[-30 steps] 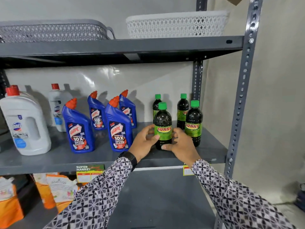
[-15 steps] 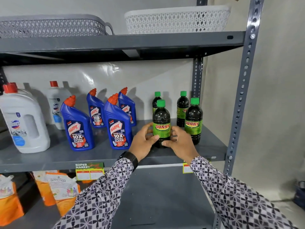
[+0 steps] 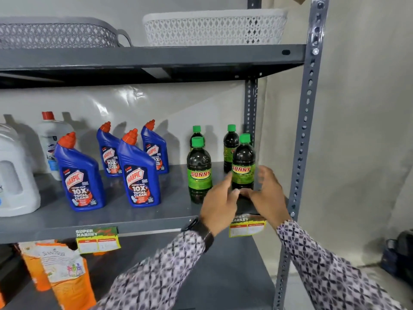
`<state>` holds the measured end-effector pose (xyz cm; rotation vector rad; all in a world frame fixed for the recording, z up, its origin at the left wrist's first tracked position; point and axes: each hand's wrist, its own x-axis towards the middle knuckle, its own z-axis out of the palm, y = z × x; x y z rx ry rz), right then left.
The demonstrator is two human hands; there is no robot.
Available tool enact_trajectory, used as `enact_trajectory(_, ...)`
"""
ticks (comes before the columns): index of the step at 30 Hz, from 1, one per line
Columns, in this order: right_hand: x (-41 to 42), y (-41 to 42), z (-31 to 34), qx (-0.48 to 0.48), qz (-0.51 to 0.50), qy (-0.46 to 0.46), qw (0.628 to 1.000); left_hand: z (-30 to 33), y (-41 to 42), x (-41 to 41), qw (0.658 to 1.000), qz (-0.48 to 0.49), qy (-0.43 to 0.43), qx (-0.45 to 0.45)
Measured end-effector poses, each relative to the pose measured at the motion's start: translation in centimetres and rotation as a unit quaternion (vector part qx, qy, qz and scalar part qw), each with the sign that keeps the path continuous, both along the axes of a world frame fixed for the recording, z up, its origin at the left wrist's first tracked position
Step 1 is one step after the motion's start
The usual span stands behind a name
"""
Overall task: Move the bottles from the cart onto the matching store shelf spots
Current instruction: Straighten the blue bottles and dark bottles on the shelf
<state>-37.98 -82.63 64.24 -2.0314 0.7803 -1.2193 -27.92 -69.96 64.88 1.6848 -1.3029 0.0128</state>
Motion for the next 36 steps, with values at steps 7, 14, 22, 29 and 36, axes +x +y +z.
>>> enact_trajectory(7,0.5,-3.1,0.2,0.072,0.132,0.038,0.988,1.0,-5.6,2.0,0.995,0.020,0.089,0.046)
enact_trajectory(14,-0.7,-4.2,-0.1,0.098,0.192,0.041,0.976,-0.4,-5.2,2.0,0.996,-0.013,0.088,0.022)
enact_trajectory(22,-0.5,-3.3,-0.3,0.071,0.147,0.022,0.986,-0.4,-4.6,1.7,0.996,-0.007,0.089,0.009)
enact_trajectory(29,-0.7,-2.6,-0.9,0.038,0.103,0.029,0.994,-0.2,-4.3,1.8,0.997,-0.013,0.081,0.011)
enact_trajectory(36,-0.9,-2.7,-0.8,0.047,0.104,0.041,0.993,-0.2,-4.3,1.6,0.997,-0.008,0.072,0.021)
